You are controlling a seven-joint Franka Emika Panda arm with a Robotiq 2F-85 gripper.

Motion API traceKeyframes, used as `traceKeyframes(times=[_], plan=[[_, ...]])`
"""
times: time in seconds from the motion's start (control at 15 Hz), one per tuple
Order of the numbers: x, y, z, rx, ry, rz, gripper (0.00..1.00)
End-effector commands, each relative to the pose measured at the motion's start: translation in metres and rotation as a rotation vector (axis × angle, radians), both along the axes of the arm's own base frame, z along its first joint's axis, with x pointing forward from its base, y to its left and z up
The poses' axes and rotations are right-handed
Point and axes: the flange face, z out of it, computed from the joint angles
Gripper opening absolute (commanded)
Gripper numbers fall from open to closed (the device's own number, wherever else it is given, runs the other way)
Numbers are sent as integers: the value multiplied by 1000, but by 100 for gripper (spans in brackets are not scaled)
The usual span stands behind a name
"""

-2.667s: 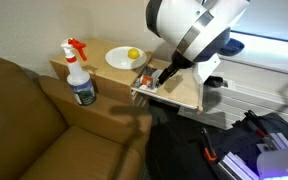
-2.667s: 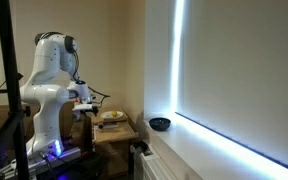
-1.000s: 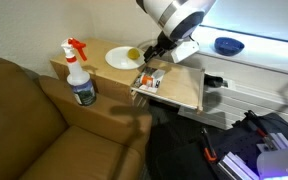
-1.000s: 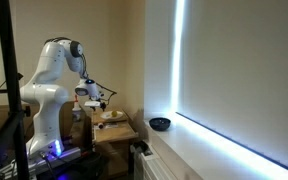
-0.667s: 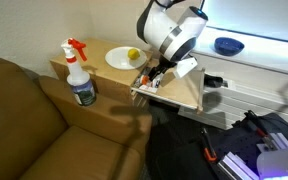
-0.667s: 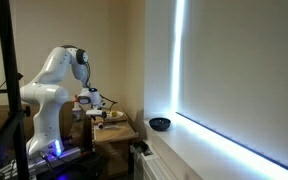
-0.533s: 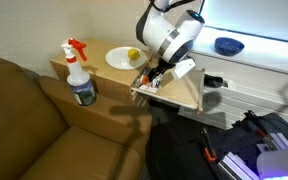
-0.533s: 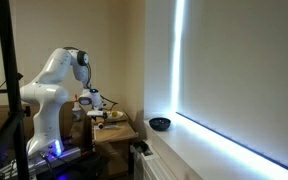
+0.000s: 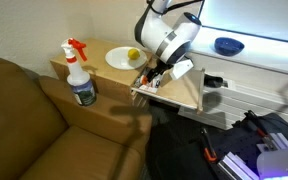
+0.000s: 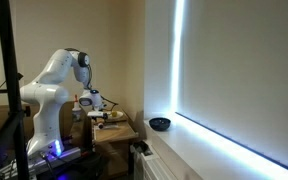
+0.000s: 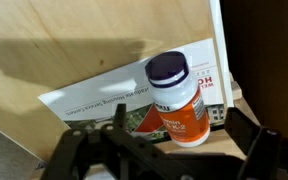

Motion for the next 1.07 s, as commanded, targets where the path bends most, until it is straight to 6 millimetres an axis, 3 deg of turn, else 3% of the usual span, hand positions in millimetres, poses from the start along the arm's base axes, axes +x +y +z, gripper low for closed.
traceKeyframes(times=[0.0, 0.47, 0.8, 1.0], plan=[[13, 2, -9, 3, -9, 2, 100], [12, 5, -11, 9, -4, -6, 100], [6, -4, -42, -15, 46, -8, 100], [1, -6, -43, -16, 51, -16, 100]])
